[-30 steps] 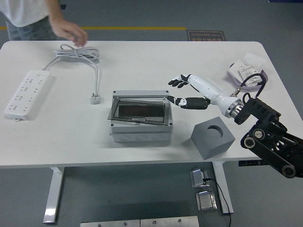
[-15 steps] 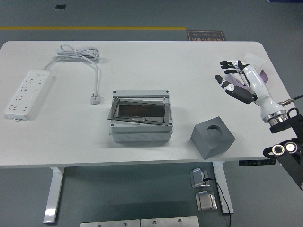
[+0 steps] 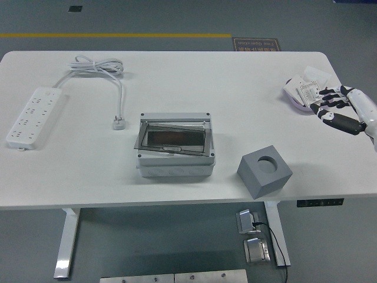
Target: Fetch the battery,place it into the box,close the lid of the box
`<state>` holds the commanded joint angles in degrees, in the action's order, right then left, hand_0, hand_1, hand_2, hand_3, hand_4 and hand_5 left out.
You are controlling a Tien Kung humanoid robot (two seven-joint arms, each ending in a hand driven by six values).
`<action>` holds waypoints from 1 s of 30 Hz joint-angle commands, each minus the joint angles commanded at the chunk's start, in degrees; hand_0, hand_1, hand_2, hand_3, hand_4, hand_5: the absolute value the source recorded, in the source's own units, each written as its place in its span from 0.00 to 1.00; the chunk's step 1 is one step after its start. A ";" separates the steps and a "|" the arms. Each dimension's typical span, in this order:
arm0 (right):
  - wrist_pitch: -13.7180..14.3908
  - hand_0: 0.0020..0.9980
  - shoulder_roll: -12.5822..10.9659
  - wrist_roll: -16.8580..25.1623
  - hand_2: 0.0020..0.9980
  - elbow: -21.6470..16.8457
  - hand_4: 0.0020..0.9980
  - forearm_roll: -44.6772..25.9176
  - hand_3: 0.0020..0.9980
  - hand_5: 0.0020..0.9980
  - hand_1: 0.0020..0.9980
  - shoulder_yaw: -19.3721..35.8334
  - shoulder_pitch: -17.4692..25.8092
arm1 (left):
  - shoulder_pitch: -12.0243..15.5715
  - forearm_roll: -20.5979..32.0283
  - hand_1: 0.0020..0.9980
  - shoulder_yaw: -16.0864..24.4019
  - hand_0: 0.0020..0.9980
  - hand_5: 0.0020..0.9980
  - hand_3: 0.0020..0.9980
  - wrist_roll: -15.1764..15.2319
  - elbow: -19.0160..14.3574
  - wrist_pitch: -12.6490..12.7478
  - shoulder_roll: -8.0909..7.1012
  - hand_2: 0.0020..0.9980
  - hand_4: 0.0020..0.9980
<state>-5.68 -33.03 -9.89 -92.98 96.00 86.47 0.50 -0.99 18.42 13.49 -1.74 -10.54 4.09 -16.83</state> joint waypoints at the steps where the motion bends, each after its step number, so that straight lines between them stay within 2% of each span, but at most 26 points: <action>1: -1.42 0.60 -0.50 -1.45 0.65 -0.40 0.77 -1.25 0.67 0.63 0.56 0.06 0.46 | -0.01 0.03 0.71 0.03 0.63 0.11 0.63 0.00 0.00 0.00 -0.01 0.65 0.70; 3: -4.59 0.60 -1.36 -4.66 0.65 -1.16 0.77 -4.10 0.67 0.63 0.56 0.13 1.40 | -0.04 0.05 0.71 0.11 0.63 0.11 0.63 0.01 0.00 0.00 -0.03 0.65 0.70; 4: -6.53 0.51 -1.80 -6.61 0.57 -1.63 0.78 -5.92 0.60 0.66 0.51 0.17 1.96 | -0.06 0.07 0.71 0.15 0.63 0.11 0.63 0.01 0.00 0.00 -0.04 0.65 0.70; 8: -12.34 0.51 -2.86 -12.39 0.57 -3.37 0.78 -11.52 0.60 0.66 0.51 0.48 3.37 | -0.16 0.03 0.71 0.27 0.63 0.11 0.63 0.02 0.00 0.00 -0.08 0.65 0.70; 9: -13.79 0.55 -3.09 -13.81 0.59 -3.86 0.78 -12.96 0.60 0.69 0.53 0.64 3.65 | -0.19 0.00 0.71 0.33 0.63 0.11 0.63 0.02 -0.01 0.01 -0.09 0.65 0.70; 12: -17.57 0.55 -3.94 -17.47 0.59 -5.41 0.78 -16.90 0.60 0.69 0.53 1.21 4.44 | -0.27 -0.06 0.71 0.43 0.63 0.11 0.63 0.03 -0.02 0.03 -0.19 0.65 0.70; 15: -20.71 0.55 -4.83 -19.70 0.59 -6.63 0.78 -20.47 0.60 0.69 0.53 1.53 5.12 | -0.31 -0.06 0.71 0.50 0.63 0.11 0.63 0.03 -0.04 0.06 -0.34 0.65 0.70; 17: -22.20 0.58 -5.32 -20.23 0.63 -7.29 0.78 -22.97 0.62 0.68 0.56 1.59 5.61 | -0.32 0.06 0.71 0.39 0.63 0.11 0.63 0.03 -0.04 0.08 -0.44 0.65 0.70; 21: -23.38 0.58 -5.42 -20.06 0.63 -7.69 0.78 -26.43 0.62 0.68 0.56 1.35 6.07 | -0.28 0.49 0.71 -0.02 0.63 0.11 0.63 0.02 -0.05 0.09 -0.55 0.65 0.70; 22: -23.46 0.60 -5.25 -19.82 0.66 -7.69 0.78 -27.12 0.64 0.69 0.58 1.03 6.07 | -0.27 0.89 0.71 -0.41 0.64 0.12 0.63 0.01 -0.04 0.09 -0.57 0.65 0.70; 30: -22.71 0.60 -3.76 -17.89 0.69 -7.05 0.79 -28.66 0.67 0.70 0.59 -1.85 5.14 | -0.47 1.64 0.71 -1.18 0.64 0.12 0.63 0.04 -0.03 0.12 -0.68 0.65 0.70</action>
<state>-28.39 -36.79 -27.78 -100.02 67.34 84.62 5.65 -1.45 20.06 12.31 -1.70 -10.57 4.21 -17.51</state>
